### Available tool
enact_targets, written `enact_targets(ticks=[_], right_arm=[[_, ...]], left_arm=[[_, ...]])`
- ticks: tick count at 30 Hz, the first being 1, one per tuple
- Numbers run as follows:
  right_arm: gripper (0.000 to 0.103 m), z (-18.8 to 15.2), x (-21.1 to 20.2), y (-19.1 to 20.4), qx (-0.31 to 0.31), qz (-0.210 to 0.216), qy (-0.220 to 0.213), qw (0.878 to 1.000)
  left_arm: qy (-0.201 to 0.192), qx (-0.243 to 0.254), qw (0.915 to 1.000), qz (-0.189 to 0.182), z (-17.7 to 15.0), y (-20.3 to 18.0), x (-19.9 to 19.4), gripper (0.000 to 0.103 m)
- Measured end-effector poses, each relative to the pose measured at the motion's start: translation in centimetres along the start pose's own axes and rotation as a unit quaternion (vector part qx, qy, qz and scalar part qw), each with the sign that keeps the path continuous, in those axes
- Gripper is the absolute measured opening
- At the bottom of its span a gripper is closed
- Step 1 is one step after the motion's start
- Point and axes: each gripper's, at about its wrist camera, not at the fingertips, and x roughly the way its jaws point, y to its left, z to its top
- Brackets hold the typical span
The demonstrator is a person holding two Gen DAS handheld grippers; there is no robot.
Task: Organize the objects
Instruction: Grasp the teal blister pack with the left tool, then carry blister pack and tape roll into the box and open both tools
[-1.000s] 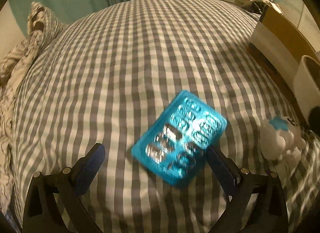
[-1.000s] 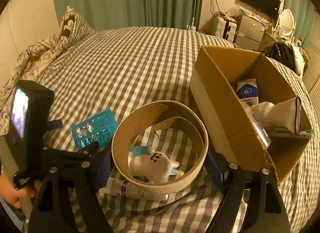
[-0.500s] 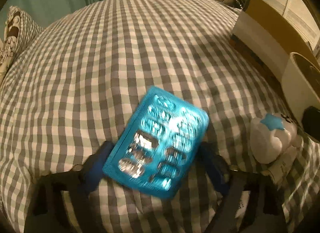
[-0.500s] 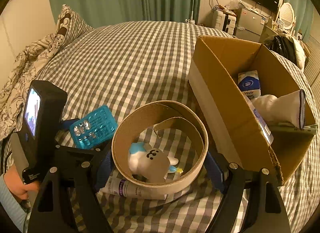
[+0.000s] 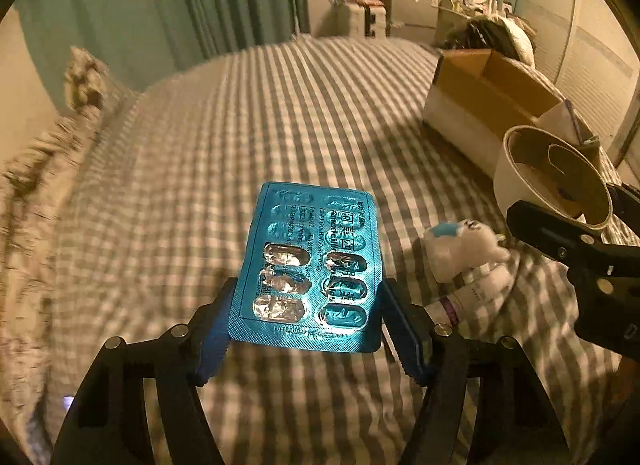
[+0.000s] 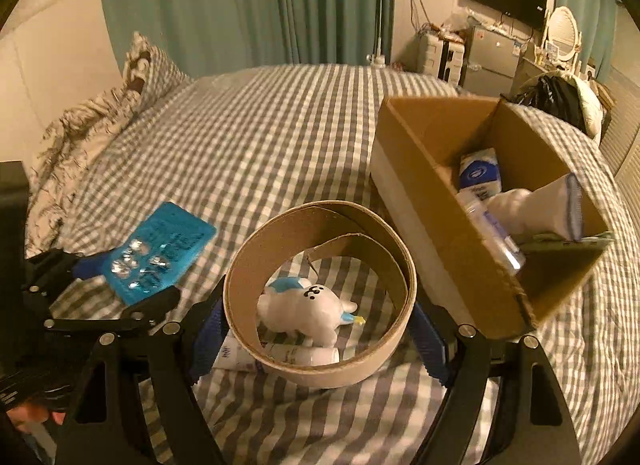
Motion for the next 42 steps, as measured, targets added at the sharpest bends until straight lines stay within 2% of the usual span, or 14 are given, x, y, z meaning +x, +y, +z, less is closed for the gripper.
enact_targets(ticks=[7, 14, 18, 23, 27, 34, 37, 40, 42], right_arm=[[0.080, 0.2, -6.4, -0.6, 0.008, -0.007, -0.052, 0.999], [0.080, 2.3, -13.3, -2.6, 0.001, -0.028, -0.123, 0.992], [0.080, 4.2, -16.2, -5.1, 0.002, -0.043, -0.157, 0.987], [0.080, 6.5, -16.9, -8.4, 0.016, -0.062, -0.176, 0.982], [0.080, 8.0, -15.1, -11.1, 0.030, -0.071, -0.172, 0.982], [0.080, 8.1, -9.8, -15.7, 0.059, -0.079, -0.134, 0.986], [0.080, 7.8, -7.8, -17.6, 0.072, -0.080, -0.119, 0.987], [0.082, 7.4, -6.6, -18.8, 0.083, -0.076, -0.115, 0.987], [0.084, 7.6, -6.1, -19.5, 0.089, -0.071, -0.113, 0.987]], left_arm=[[-0.068, -0.009, 0.9975, 0.013, 2.0, -0.7, -7.2, 0.071], [-0.127, -0.002, 0.9918, -0.008, 5.9, -3.6, -12.3, 0.071], [-0.145, 0.014, 0.9889, -0.030, 9.4, -6.4, -13.1, 0.071], [-0.153, 0.030, 0.9866, -0.047, 13.7, -9.7, -11.8, 0.071], [-0.141, 0.046, 0.9874, -0.054, 16.2, -12.7, -8.7, 0.071], [-0.093, 0.061, 0.9917, -0.064, 17.6, -16.1, -1.8, 0.071], [-0.087, 0.073, 0.9908, -0.074, 17.6, -17.0, 0.4, 0.071], [-0.077, 0.075, 0.9910, -0.079, 17.5, -17.4, 1.6, 0.073], [-0.067, 0.075, 0.9917, -0.079, 17.6, -17.6, 1.9, 0.080]])
